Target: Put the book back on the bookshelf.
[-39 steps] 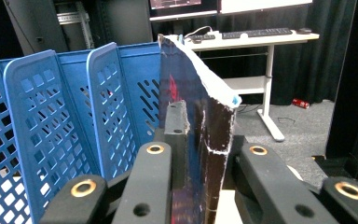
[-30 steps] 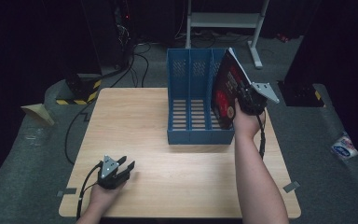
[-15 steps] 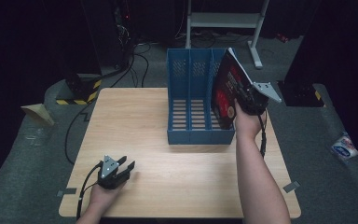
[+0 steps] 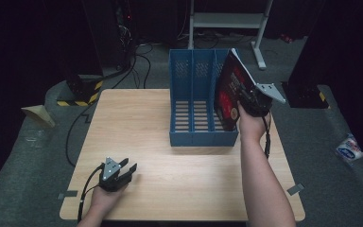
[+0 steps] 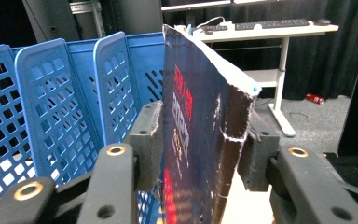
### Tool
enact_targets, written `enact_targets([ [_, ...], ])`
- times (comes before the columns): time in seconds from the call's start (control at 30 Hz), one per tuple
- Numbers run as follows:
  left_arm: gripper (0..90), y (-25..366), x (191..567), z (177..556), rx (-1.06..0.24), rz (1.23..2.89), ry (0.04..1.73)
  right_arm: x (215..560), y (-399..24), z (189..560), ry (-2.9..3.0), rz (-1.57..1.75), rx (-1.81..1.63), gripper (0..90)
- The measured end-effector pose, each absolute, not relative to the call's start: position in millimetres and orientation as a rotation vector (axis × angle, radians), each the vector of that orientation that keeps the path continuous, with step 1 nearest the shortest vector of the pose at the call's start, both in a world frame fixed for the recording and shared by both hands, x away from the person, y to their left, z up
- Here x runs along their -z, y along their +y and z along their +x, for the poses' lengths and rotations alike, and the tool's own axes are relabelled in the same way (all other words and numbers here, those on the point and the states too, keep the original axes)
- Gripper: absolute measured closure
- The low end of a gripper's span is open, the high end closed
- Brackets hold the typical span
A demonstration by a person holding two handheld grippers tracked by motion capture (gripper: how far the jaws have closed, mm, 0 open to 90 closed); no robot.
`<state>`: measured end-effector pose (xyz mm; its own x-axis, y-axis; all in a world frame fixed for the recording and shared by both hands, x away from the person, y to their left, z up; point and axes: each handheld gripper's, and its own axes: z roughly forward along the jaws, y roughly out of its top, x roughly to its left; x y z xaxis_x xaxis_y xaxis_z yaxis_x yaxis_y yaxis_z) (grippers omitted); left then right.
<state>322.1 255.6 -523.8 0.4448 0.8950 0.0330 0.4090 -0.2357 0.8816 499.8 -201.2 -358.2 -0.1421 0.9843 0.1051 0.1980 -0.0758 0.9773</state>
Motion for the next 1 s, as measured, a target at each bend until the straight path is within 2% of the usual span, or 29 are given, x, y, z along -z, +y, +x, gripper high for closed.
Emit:
enact_targets([
  [0.47, 54.4, 255.2, 523.9, 322.7, -0.703, 1.835, 1.113, 353.2, -205.6, 503.4, 1.478, 1.347, -1.299, 33.9],
  [0.67, 54.2, 255.2, 523.8, 322.8, -0.699, 1.839, 1.112, 351.0, -205.8, 502.8, 1.492, 1.35, -1.302, 27.6],
  [0.8, 50.7, 254.8, 524.1, 324.2, -0.69, 1.844, 1.122, 350.6, -207.9, 501.8, 1.508, 1.361, -1.318, 21.9],
  [1.0, 46.5, 254.4, 524.3, 325.3, -0.682, 1.85, 1.13, 348.6, -209.4, 498.3, 1.51, 1.358, -1.315, 18.6],
])
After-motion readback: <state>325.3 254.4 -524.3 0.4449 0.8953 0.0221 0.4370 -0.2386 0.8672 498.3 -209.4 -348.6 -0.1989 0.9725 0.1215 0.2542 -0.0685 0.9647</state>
